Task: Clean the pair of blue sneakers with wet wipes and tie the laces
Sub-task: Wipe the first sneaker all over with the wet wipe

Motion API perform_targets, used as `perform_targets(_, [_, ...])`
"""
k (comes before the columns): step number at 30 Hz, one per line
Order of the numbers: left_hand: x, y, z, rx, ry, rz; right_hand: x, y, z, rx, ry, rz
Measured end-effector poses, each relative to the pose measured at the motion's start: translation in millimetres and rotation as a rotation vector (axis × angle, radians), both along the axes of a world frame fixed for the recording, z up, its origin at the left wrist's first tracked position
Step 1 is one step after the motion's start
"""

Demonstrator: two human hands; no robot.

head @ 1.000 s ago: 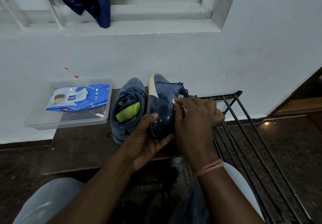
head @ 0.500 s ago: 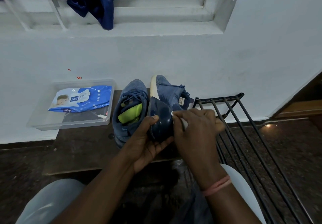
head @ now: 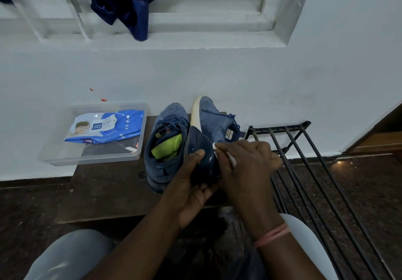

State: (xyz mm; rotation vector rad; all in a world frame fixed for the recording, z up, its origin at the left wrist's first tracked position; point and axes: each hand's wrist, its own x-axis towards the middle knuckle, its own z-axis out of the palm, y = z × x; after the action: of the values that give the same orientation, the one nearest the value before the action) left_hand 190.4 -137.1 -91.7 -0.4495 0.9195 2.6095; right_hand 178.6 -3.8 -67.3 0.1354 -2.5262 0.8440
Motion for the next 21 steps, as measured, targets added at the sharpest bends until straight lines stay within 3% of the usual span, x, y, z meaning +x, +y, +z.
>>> perform_targets(9, [0.3, -2.4, 1.6, 0.000, -0.017, 0.002, 21.3, 7.9, 3.3, 0.064, -0.105, -0.085])
perform_targets(13, [0.4, -2.1, 4.1, -0.007, -0.017, 0.012, 0.0, 0.9, 11.2, 0.072, -0.060, -0.144])
perform_targets(17, [1.1, -3.1, 5.2, -0.008, -0.032, 0.017, -12.0, 1.3, 9.7, 0.000, -0.072, -0.058])
perform_targets(21, [0.0, -2.2, 1.1, -0.030, -0.050, -0.012, 11.0, 18.5, 6.4, 0.074, -0.174, -0.075])
